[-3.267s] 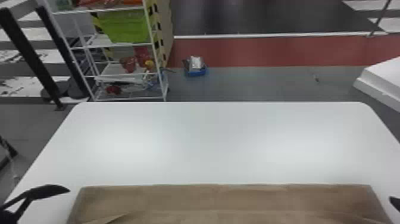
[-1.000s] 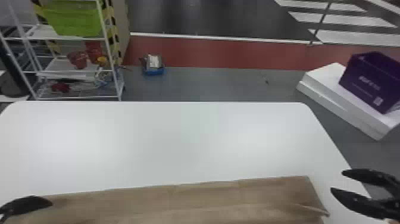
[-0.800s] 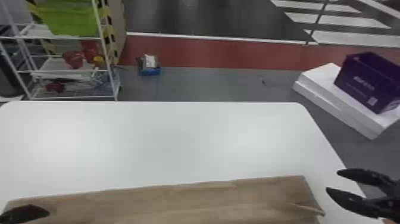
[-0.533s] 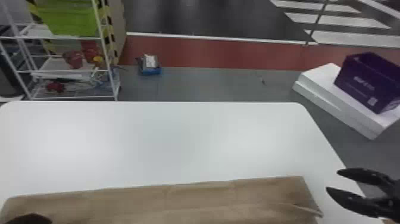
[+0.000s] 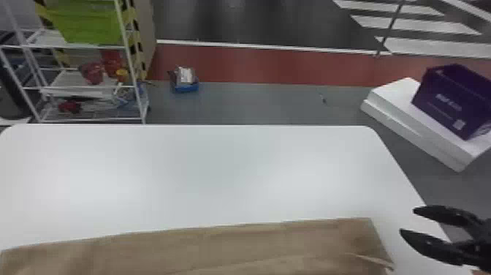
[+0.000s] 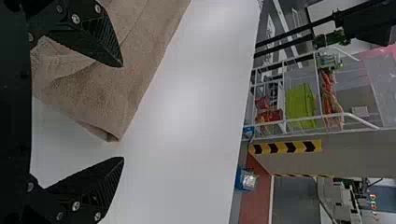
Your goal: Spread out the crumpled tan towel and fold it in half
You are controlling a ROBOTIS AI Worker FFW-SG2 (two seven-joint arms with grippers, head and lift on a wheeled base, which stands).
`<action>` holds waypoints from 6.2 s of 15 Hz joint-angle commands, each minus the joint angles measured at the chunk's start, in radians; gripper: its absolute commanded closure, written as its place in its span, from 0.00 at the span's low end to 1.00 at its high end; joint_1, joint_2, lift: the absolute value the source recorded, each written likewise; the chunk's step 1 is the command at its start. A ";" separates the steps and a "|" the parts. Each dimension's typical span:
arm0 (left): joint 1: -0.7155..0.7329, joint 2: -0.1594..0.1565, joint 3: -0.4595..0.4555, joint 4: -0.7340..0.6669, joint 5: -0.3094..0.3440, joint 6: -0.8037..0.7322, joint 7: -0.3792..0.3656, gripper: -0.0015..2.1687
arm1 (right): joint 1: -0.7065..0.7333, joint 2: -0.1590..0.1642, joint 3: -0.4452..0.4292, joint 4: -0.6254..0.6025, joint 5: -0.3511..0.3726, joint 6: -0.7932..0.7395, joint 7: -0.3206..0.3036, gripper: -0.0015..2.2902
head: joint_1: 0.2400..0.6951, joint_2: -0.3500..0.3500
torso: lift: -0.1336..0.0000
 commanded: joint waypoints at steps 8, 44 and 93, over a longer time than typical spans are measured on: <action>-0.001 0.009 0.025 0.051 -0.010 -0.177 -0.071 0.01 | 0.001 -0.002 0.028 0.003 0.009 -0.014 0.003 0.08 | 1.00 0.34 | 0.07; -0.331 -0.024 0.327 0.375 0.496 0.452 0.418 0.03 | -0.477 -0.060 1.309 -0.012 0.444 0.747 0.003 0.09 | 1.00 1.00 | 0.07; -0.332 -0.015 0.326 0.401 0.490 0.437 0.421 0.03 | -0.369 -0.191 1.253 -0.189 0.380 0.821 0.003 0.09 | 1.00 1.00 | 0.07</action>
